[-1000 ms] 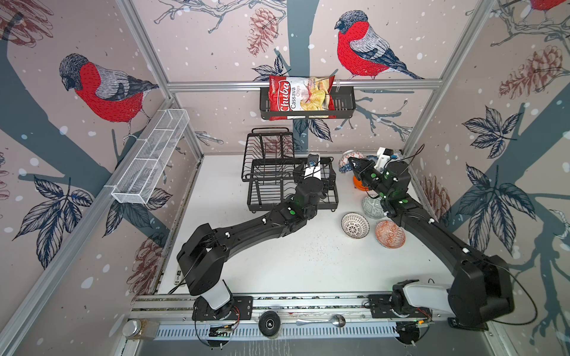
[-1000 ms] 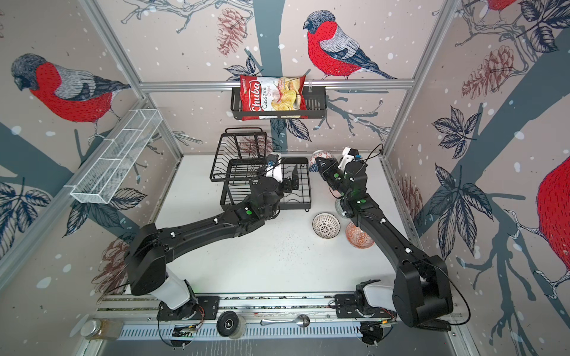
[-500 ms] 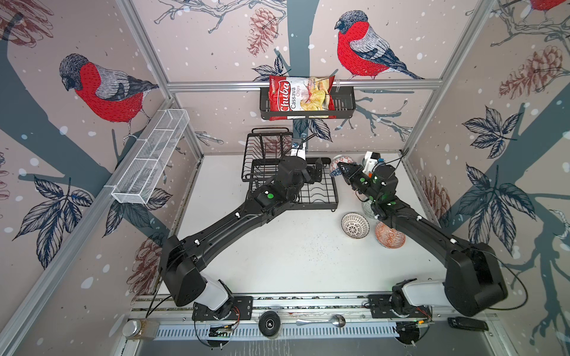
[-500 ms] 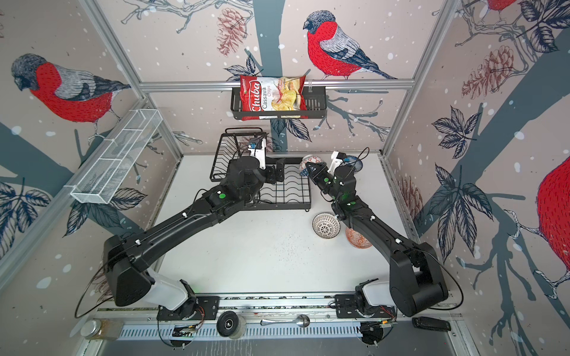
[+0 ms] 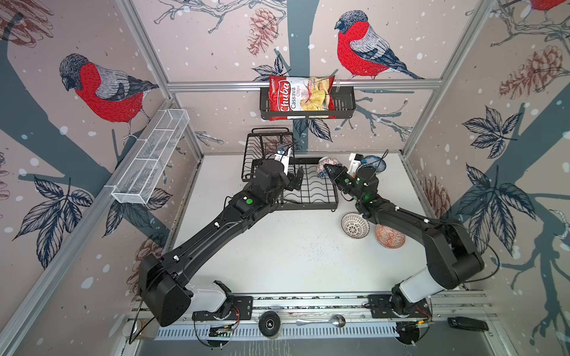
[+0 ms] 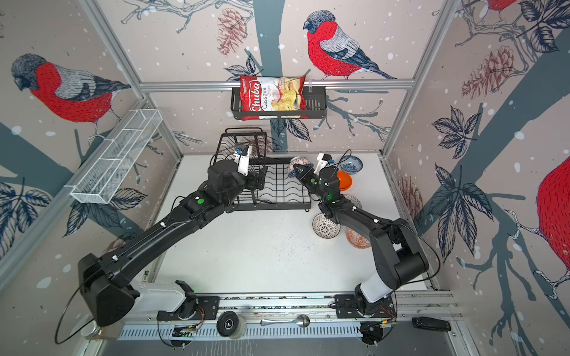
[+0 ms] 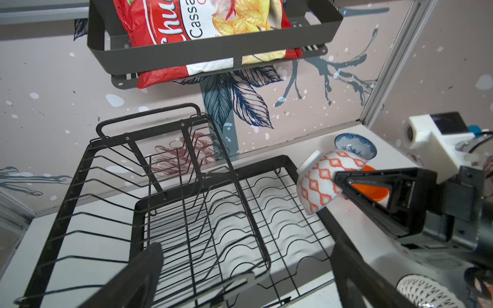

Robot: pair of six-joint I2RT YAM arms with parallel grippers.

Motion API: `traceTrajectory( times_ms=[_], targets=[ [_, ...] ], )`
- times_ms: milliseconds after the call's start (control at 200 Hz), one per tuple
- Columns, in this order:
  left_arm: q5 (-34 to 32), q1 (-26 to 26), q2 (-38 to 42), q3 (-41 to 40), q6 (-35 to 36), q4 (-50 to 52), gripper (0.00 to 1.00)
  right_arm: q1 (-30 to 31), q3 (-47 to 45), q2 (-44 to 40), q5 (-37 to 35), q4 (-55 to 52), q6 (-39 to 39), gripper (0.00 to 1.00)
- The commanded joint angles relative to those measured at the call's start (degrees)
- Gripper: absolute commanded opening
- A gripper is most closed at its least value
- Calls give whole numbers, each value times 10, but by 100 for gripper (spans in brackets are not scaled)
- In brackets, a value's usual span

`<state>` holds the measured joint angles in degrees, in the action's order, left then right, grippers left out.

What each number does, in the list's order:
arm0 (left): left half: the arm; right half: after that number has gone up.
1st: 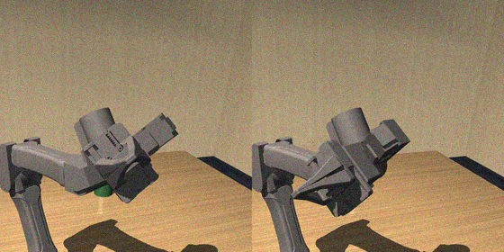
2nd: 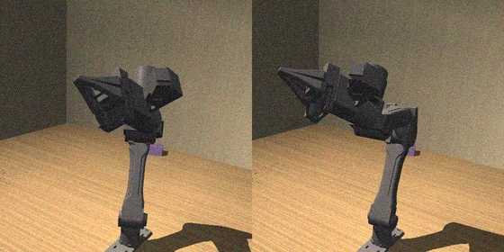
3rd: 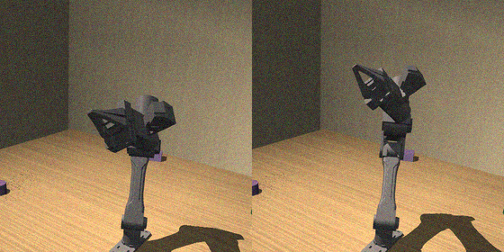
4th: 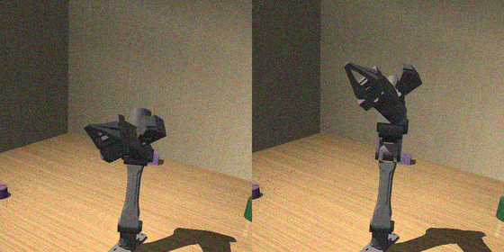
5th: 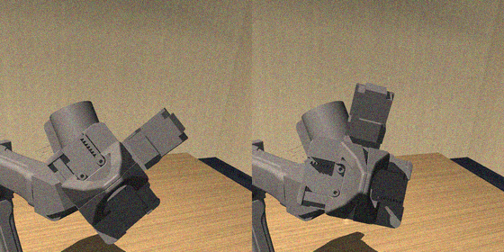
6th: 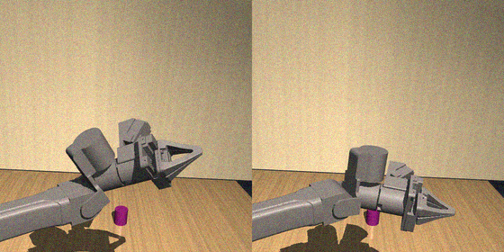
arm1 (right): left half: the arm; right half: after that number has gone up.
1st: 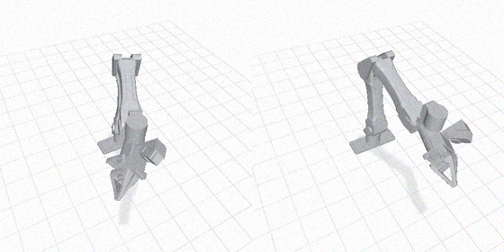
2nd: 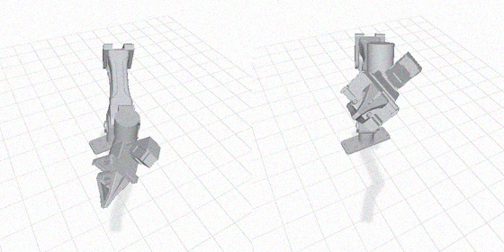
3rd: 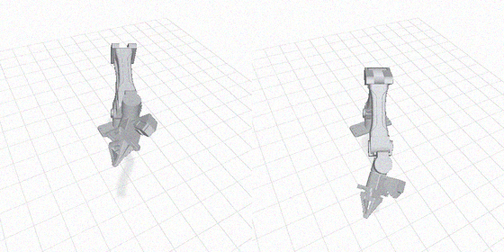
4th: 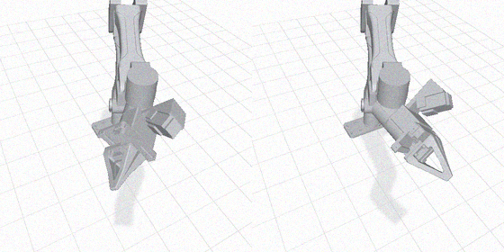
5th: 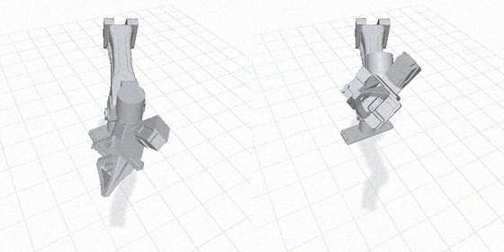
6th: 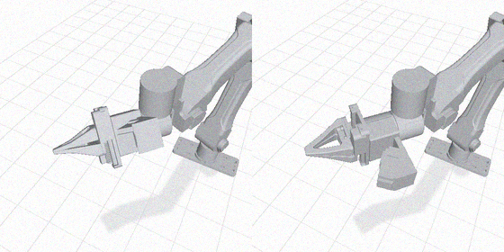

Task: Load bowls into a dish rack
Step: Place the bowl in the dish rack.

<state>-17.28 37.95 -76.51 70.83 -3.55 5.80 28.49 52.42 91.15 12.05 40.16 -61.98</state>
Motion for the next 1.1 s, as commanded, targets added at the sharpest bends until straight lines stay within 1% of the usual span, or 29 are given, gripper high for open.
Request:
traceTrajectory(
  times_ms=[0, 75, 150, 225, 365, 430, 525, 665, 830, 986, 1096],
  targets=[
    [53, -53, 2, 8, -18, -24, 98, 4, 16, 22, 2, 71, -14, 0],
    [110, -95, 6, 8, -34, -24, 98, 8, 28, 43, 7, 77, -18, 0],
    [125, -115, 11, 12, -37, -24, 98, 13, 39, 64, 8, 86, -21, 0],
    [141, -123, 10, 19, -34, -20, 98, 19, 51, 89, 10, 96, -26, 0],
    [213, -128, -11, 35, -7, -1, 97, 40, 85, 135, -1, 109, -30, 0],
    [236, -128, -17, 35, 7, 6, 97, 46, 101, 158, 2, 124, -40, 0],
    [237, -130, -15, 36, 13, 18, 97, 52, 122, 190, 3, 138, -50, 0],
    [222, -151, -7, 34, 18, 33, 97, 56, 154, 228, 1, 145, -56, 0],
    [243, -185, 7, 21, 0, 18, 97, 57, 187, 272, 2, 156, -77, 0],
    [265, -188, -1, 15, 2, 14, 97, 58, 222, 305, 1, 149, -85, 0],
    [268, -188, -10, 21, 3, 23, 97, 59, 247, 335, 2, 159, -106, 0]
  ],
)
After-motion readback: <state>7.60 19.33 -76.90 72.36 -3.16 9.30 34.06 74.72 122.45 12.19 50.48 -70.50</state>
